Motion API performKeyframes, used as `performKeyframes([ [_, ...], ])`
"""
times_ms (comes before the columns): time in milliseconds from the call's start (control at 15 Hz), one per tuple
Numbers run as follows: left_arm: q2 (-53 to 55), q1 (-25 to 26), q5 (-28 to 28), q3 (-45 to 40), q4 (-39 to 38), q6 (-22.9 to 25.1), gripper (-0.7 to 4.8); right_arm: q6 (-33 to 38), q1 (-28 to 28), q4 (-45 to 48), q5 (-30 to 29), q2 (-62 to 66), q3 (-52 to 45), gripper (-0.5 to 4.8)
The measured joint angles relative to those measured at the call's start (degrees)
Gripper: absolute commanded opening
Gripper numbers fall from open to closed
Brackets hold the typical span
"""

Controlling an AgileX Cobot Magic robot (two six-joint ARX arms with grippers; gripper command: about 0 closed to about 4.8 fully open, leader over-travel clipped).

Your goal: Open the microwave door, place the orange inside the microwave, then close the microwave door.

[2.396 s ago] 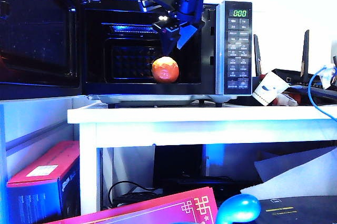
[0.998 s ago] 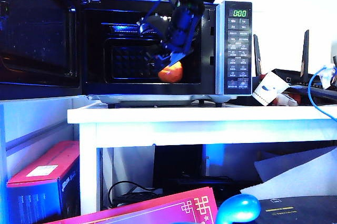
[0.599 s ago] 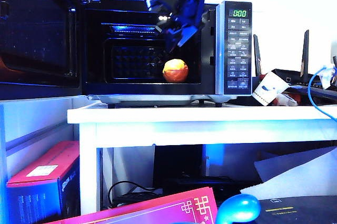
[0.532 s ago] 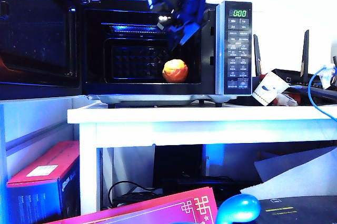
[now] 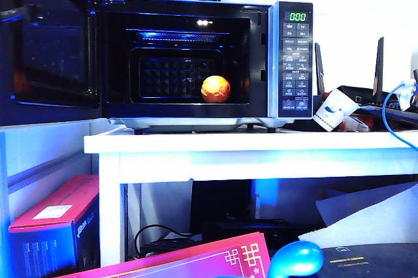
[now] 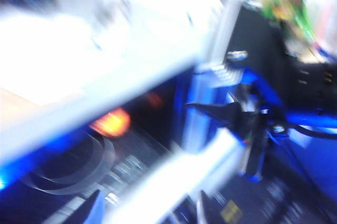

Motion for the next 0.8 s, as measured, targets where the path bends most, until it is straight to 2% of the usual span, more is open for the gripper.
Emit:
performKeyframes([
  [67, -2.47, 0.0, -2.34, 0.0, -0.33, -0.04, 2.36, 0.02, 0.0, 0.92, 1.14, -1.16, 0.0, 1.46],
  [133, -5.05, 0.0, -4.83, 0.0, -1.09, -0.07, 2.06, 0.02, -0.02, 1.07, 1.44, -2.27, 0.0, -0.04],
  [200, -8.94, 0.0, -8.81, 0.02, -2.67, 0.15, 0.94, 0.0, -0.02, 1.33, 1.53, -4.26, 0.0, -0.05],
  [266, -11.15, 0.0, -12.37, 0.22, -5.18, 0.52, 0.42, -0.15, 0.02, 2.45, 1.53, -5.73, 0.02, -0.05],
  [333, -13.18, 0.0, -16.39, 0.2, -11.26, 1.27, 0.06, -0.17, 0.02, 3.15, 1.55, -7.17, 0.02, -0.05],
  [466, -14.95, 0.0, -22.05, 0.17, -21.03, 3.61, -0.06, 0.07, 0.0, 3.96, 1.51, -9.33, 0.0, -0.05],
  [599, -14.64, 0.0, -30.58, 0.15, -31.58, 5.81, -0.06, 1.29, 0.0, 4.66, 1.18, -11.78, 0.02, -0.05],
  [665, -13.49, 0.13, -31.87, 0.07, -35.5, 6.36, -0.06, 1.95, 0.0, 5.55, 1.18, -12.98, 0.04, -0.05],
  [799, -11.58, -0.04, -31.26, -0.04, -37.24, 7.04, -0.06, 2.23, 0.0, 5.68, 0.98, -14.43, 0.02, -0.05],
])
